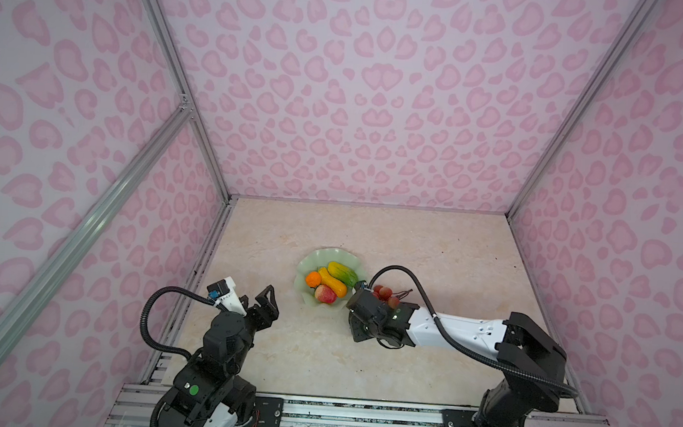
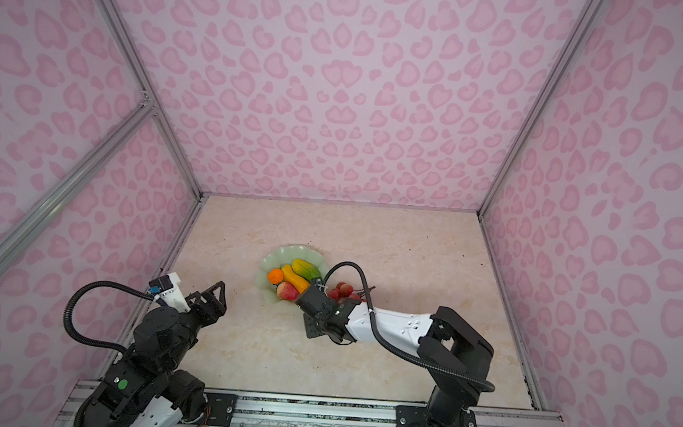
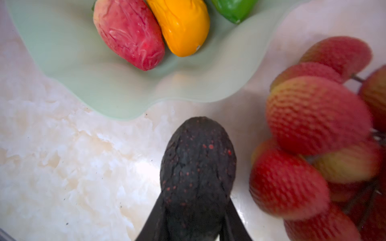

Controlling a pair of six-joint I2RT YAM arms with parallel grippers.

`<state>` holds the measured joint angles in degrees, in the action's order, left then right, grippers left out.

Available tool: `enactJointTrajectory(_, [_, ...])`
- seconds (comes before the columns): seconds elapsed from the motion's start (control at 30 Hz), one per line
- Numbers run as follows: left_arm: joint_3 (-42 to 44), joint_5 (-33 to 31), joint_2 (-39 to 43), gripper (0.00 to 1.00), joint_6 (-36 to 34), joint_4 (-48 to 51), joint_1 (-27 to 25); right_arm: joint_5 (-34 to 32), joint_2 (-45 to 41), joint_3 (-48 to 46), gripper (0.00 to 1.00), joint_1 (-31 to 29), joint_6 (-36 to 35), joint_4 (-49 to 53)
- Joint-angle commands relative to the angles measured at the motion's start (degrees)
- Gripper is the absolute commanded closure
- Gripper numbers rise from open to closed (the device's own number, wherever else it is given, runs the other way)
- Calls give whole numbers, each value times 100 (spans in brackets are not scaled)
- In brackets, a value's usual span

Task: Place and organize the fake fruits in the fruit bowl
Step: 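Lift the avocado into the green bowl and open the right gripper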

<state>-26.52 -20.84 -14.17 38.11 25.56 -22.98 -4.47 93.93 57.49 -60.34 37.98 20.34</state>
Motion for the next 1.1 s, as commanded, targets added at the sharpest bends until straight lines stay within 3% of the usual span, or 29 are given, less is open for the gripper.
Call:
enactJointTrajectory(0.0, [12, -56, -67, 19, 56, -169, 4, -99, -455, -260, 81, -78, 80, 61])
enactJointTrajectory(0.13, [-2, -43, -159, 19, 73, -234, 0, -278, -961, -241, 81, -84, -96, 124])
enactJointTrajectory(0.23, [7, -27, -191, 19, 108, -262, -3, -511, -872, 118, 81, -59, -345, 8])
enactJointTrajectory(0.53, [-149, 4, -40, 19, 39, 69, 2, -256, 785, 1781, 80, 529, -1045, -320])
enactJointTrajectory(0.77, [-195, -15, 121, 19, 12, 195, -1, -98, 1889, 2613, 77, 786, -1158, -182])
enactJointTrajectory(0.87, [-242, 0, 88, 19, -18, 204, 2, -84, 2039, 2642, 70, 791, -1088, -214])
enactJointTrajectory(1.07, [-390, 101, -123, 19, -152, 70, 0, -127, 1755, 2430, 42, 804, -1029, -338])
